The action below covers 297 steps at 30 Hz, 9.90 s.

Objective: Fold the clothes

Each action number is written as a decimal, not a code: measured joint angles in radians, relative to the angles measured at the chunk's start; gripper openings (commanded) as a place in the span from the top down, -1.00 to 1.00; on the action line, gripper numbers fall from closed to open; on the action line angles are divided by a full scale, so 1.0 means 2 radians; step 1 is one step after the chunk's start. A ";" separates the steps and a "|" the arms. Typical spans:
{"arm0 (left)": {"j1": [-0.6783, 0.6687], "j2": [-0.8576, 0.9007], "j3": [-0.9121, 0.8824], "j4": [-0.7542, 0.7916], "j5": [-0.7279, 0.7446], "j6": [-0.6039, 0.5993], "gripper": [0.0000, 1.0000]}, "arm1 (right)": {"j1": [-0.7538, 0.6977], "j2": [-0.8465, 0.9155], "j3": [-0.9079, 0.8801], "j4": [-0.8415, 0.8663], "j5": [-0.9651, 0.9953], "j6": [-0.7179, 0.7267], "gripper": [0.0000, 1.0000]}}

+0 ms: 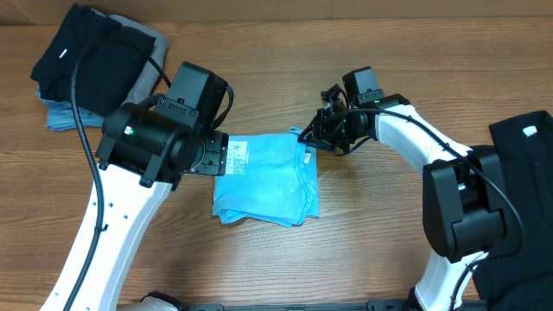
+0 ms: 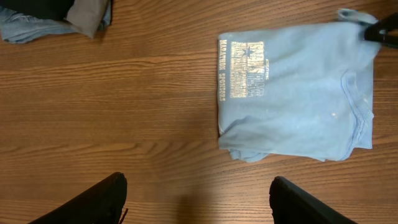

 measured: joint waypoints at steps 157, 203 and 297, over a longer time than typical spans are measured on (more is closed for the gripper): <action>0.189 0.206 -0.126 0.202 0.370 0.244 -1.00 | -0.013 -0.084 -0.199 0.089 0.136 0.314 0.86; 0.091 0.233 -0.230 0.218 0.433 0.252 -0.65 | 0.017 -0.110 -0.215 -0.098 0.094 0.211 0.81; 0.432 0.364 0.074 0.693 0.446 0.060 0.92 | -0.027 -0.240 -0.072 -0.267 0.118 0.058 0.82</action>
